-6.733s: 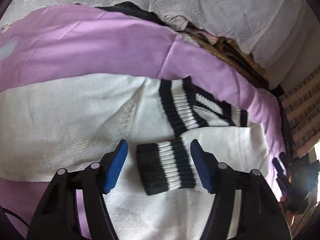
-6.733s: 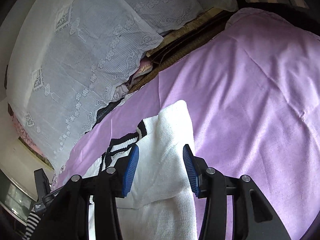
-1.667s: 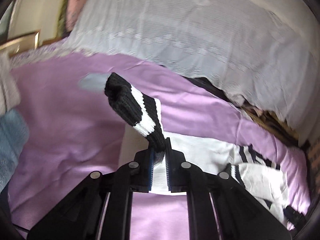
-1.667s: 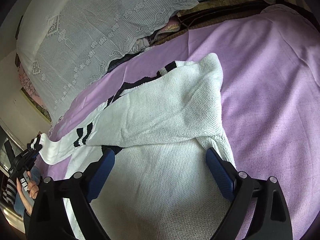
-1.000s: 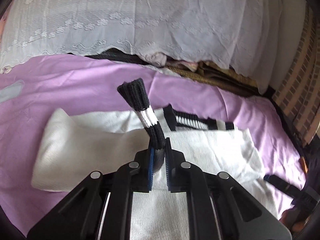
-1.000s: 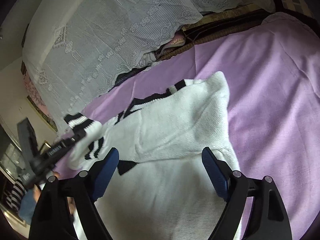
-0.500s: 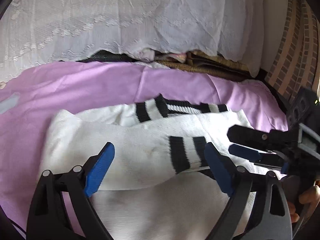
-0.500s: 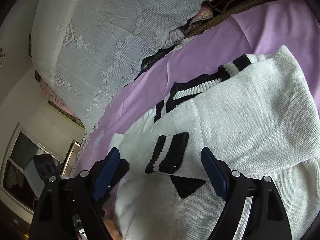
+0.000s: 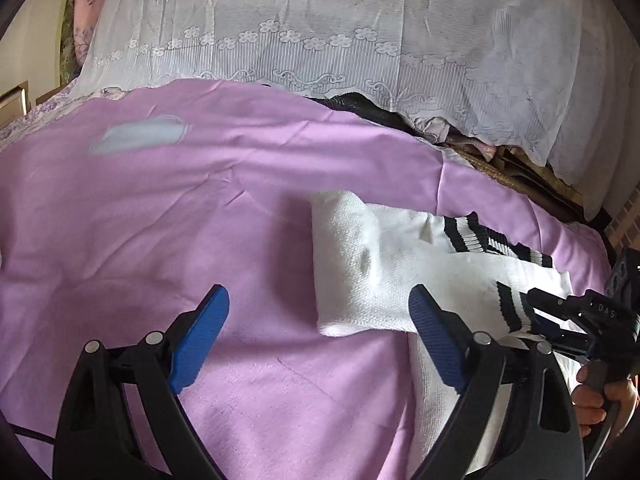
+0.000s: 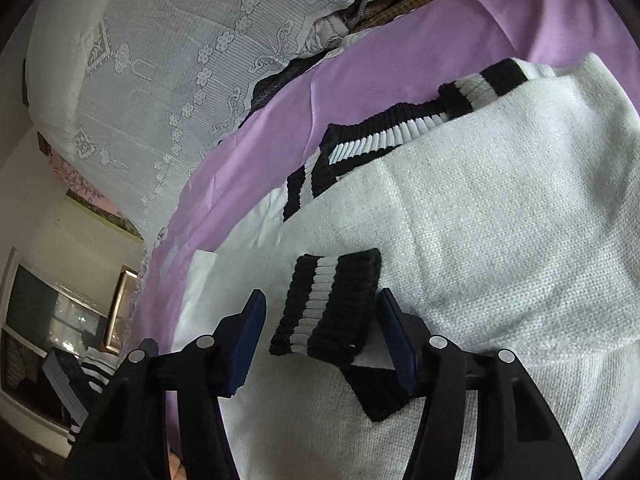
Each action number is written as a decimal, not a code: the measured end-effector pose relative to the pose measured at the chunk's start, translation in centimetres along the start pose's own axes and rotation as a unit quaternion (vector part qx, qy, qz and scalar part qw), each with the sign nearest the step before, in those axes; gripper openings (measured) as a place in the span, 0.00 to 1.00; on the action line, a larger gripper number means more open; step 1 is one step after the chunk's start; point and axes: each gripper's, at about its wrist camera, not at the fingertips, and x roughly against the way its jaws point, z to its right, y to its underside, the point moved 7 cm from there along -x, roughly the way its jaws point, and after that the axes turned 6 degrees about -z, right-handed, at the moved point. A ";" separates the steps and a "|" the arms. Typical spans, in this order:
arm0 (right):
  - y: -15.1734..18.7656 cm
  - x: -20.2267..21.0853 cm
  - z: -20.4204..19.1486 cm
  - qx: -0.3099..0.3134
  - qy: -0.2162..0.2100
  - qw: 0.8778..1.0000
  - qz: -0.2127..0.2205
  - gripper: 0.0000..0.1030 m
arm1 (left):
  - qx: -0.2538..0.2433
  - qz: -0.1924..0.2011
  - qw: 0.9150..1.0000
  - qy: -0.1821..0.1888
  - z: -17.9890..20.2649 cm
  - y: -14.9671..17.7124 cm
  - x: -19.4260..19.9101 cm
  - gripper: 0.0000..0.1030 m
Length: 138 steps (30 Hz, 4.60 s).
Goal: Fold small clothes
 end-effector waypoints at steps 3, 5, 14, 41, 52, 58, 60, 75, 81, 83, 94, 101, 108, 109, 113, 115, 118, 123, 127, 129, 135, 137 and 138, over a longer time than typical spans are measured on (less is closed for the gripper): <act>-0.1 0.3 0.1 0.024 0.017 0.999 0.026 0.24 | -0.020 -0.002 1.000 -0.017 0.4 0.5 -0.4 0.86; -0.7 1.4 0.1 0.013 -0.022 0.999 0.041 0.10 | -0.038 -0.004 0.999 -0.031 1.0 0.8 -0.9 0.86; -5.0 9.2 0.7 0.040 -0.004 0.989 0.139 0.09 | -0.129 0.019 0.987 -0.092 5.3 0.7 -2.2 0.86; -6.2 10.7 8.7 0.000 0.057 0.989 0.139 0.14 | -0.136 -0.025 0.982 -0.126 9.7 -3.5 -7.3 0.93; -5.4 6.8 11.5 -0.010 0.104 0.990 0.090 0.00 | -0.054 -0.098 0.993 -0.048 6.1 -2.3 -10.7 0.96; -6.0 8.8 8.4 0.012 0.079 0.988 0.134 0.06 | -0.087 -0.001 0.995 -0.046 8.6 -4.2 -6.5 0.96; -6.4 8.1 7.9 0.018 0.077 0.989 0.126 0.06 | -0.098 -0.009 0.995 -0.028 10.1 -4.5 -7.3 0.96; -5.9 5.8 9.5 0.003 0.091 0.989 0.115 0.06 | -0.102 -0.068 0.990 -0.065 10.0 -3.2 -11.9 0.96; -4.3 8.3 7.1 0.057 0.131 0.978 0.149 0.26 | -0.103 -0.023 0.993 -0.047 9.4 -2.6 -8.4 0.96; -3.7 8.3 7.1 0.056 0.130 0.980 0.140 0.26 | -0.110 -0.018 0.992 -0.052 9.4 -2.3 -7.7 0.96; -2.0 7.6 8.0 0.047 0.128 0.985 0.107 0.33 | -0.111 -0.066 0.990 -0.063 8.3 -0.9 -8.5 0.96; -1.7 7.0 7.1 0.071 0.120 0.985 0.098 0.54 | -0.090 -0.106 0.990 -0.037 7.5 -0.3 -10.0 0.96; -0.9 5.7 5.2 0.120 0.102 0.985 0.067 0.97 | -0.085 -0.111 0.990 -0.028 7.3 0.0 -10.1 0.96; -0.8 5.5 5.1 0.123 0.110 0.984 0.063 0.97 | -0.080 -0.113 0.990 -0.023 7.1 0.0 -10.1 0.96; -0.2 5.4 5.0 0.129 0.124 0.982 0.054 0.97 | -0.074 -0.115 0.991 -0.011 6.8 0.3 -9.7 0.96; 0.2 5.4 4.9 0.131 0.130 0.982 0.048 0.97 | -0.070 -0.108 0.992 -0.014 6.6 0.4 -8.7 0.96; 0.4 5.3 4.9 0.139 0.144 0.979 0.032 0.97 | -0.074 -0.087 0.993 -0.007 7.1 0.4 -6.8 0.96; -0.9 9.3 4.4 0.146 0.200 0.956 0.156 0.97 | -0.103 -0.033 0.994 -0.033 8.7 -0.9 -4.7 0.96; -4.5 9.7 6.7 0.111 0.269 0.942 0.165 0.97 | -0.122 -0.028 0.989 -0.077 9.9 -2.5 -6.4 0.96; -5.9 9.3 8.6 0.088 0.280 0.944 0.147 0.97 | -0.136 -0.033 0.985 -0.100 10.4 -2.9 -8.1 0.96; -6.3 6.1 13.5 0.018 0.240 0.969 0.060 0.97 | -0.097 -0.112 0.987 -0.067 8.9 -2.0 -12.1 0.96; -6.1 6.9 13.1 0.018 0.246 0.966 0.080 0.97 | -0.082 -0.113 0.989 -0.049 8.3 -2.0 -11.8 0.96; -5.9 7.8 12.6 0.023 0.244 0.964 0.102 0.97 | -0.077 -0.103 0.991 -0.048 8.0 -2.1 -11.2 0.96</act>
